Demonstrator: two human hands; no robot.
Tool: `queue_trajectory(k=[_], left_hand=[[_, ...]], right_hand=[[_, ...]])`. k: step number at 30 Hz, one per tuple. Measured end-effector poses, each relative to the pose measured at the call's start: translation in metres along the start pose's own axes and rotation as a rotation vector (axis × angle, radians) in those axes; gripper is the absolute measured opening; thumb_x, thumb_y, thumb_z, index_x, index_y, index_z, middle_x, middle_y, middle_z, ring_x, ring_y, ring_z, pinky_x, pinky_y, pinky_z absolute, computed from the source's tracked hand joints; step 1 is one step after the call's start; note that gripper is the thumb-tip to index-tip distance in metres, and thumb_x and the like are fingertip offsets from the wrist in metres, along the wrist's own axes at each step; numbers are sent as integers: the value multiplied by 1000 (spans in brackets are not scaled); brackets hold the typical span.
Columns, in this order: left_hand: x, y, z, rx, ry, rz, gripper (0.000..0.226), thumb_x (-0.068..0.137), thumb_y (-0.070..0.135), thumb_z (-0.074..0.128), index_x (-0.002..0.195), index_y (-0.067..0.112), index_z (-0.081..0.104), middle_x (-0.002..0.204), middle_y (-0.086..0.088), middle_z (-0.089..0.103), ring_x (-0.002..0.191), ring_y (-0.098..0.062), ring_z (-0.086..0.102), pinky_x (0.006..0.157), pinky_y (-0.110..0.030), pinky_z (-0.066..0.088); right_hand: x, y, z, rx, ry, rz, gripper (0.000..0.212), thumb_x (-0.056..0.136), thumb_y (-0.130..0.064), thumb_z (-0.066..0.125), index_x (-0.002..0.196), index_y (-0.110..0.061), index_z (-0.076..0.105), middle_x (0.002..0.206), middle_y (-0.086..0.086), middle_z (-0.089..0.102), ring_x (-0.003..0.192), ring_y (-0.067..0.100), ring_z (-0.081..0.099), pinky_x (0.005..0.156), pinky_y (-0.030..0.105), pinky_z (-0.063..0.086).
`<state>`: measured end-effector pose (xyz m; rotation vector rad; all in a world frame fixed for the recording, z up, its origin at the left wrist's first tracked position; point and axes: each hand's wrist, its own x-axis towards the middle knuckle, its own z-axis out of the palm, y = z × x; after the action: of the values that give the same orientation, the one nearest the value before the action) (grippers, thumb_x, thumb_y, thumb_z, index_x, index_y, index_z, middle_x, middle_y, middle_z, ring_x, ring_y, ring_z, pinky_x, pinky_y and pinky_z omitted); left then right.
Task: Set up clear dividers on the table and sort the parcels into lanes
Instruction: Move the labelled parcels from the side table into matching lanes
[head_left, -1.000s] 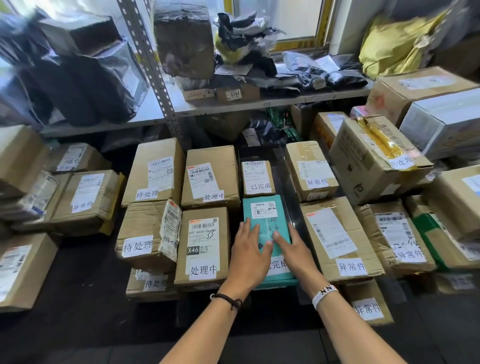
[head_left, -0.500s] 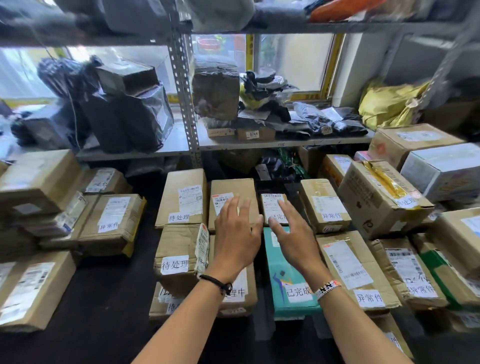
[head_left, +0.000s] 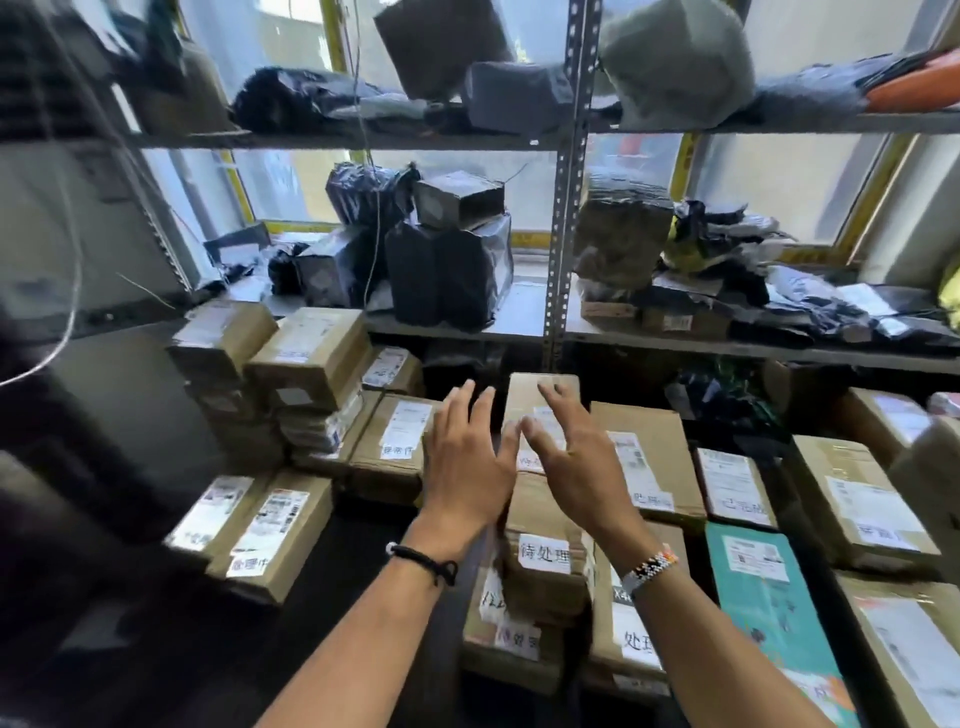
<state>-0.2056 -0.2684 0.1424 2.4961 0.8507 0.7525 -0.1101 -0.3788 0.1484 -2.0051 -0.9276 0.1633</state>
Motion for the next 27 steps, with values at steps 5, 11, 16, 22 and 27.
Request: queue_trajectory(k=[5, 11, 16, 22, 27], left_hand=[[-2, -53, -38, 67, 74, -113, 57, 107, 43, 49, 156, 15, 45, 166, -8, 36, 155, -24, 27, 125, -39, 20], [-13, -94, -70, 110, 139, -231, 59, 106, 46, 47, 157, 18, 44, 167, -5, 34, 154, -20, 25, 123, -39, 22], [-9, -129, -93, 128, 157, -341, 58, 106, 46, 47, 156, 16, 45, 167, -6, 35, 154, -22, 28, 124, -41, 24], [17, -173, -106, 6, 153, -419, 57, 107, 40, 50, 157, 13, 43, 166, -9, 34, 153, -25, 32, 126, -39, 27], [75, -236, -108, -33, 101, -438, 58, 108, 38, 48, 160, 14, 38, 171, -7, 26, 157, -25, 24, 128, -39, 22]], right_hand=[[16, -39, 55, 90, -93, -58, 58, 106, -39, 58, 160, -28, 41, 170, -4, 30, 156, 10, 26, 126, 30, 20], [31, -74, 106, 213, -118, -43, 26, 107, -33, 55, 118, -14, 70, 134, 7, 66, 130, 24, 57, 110, 38, 44], [45, -97, 142, 182, -198, -42, 26, 104, -8, 42, 95, 1, 64, 106, 19, 64, 105, 33, 57, 95, 45, 46], [85, -107, 199, 305, -408, 117, 44, 96, -38, 66, 132, -16, 52, 117, -2, 59, 105, 15, 58, 85, 27, 45], [145, -112, 259, 529, -480, 408, 91, 80, -64, 77, 151, -26, 33, 124, -7, 62, 106, 8, 60, 79, 28, 48]])
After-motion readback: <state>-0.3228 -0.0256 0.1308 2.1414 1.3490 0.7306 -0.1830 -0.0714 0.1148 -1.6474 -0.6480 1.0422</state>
